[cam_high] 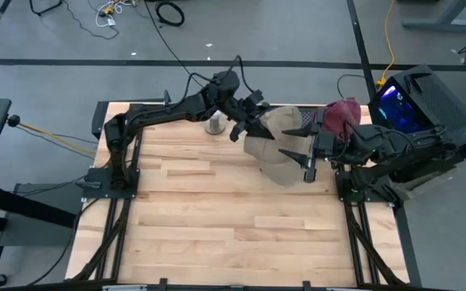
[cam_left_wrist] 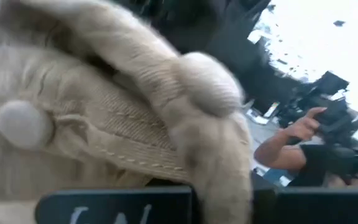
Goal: Pick & Place hat
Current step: Stack the stacked brown hat on the brown hat on the black shelf
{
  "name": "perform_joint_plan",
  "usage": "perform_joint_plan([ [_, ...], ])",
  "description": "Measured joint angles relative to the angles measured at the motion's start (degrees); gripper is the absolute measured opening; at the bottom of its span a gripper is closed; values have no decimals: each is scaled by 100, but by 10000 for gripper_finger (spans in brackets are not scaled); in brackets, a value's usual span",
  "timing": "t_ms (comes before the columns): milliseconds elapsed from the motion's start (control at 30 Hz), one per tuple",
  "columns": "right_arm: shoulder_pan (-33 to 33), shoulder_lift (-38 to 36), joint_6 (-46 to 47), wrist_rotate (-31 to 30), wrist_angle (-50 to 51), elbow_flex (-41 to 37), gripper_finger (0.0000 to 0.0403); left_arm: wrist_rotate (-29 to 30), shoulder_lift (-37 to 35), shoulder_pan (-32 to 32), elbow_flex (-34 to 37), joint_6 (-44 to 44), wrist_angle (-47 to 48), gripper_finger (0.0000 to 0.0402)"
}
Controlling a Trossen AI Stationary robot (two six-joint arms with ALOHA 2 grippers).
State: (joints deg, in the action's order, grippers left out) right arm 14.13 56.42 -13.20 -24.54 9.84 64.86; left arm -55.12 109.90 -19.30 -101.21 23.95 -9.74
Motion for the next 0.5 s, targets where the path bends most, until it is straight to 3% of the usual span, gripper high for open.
perform_joint_plan([
  [100, 113, 0, 68, -1, 195, 0, 222, -105, 9, -38, -10, 79, -392, 9],
  [200, 178, 0, 49, 0, 334, 0, 216, 186, -1, -47, -15, -240, -447, 9],
  [367, 186, -2, -135, -85, 725, 0, 206, 1093, 53, -10, -18, -666, -574, 9],
  [500, 186, -2, -148, -649, 1163, 0, 198, 1633, 261, 79, -4, -757, -803, 9],
])
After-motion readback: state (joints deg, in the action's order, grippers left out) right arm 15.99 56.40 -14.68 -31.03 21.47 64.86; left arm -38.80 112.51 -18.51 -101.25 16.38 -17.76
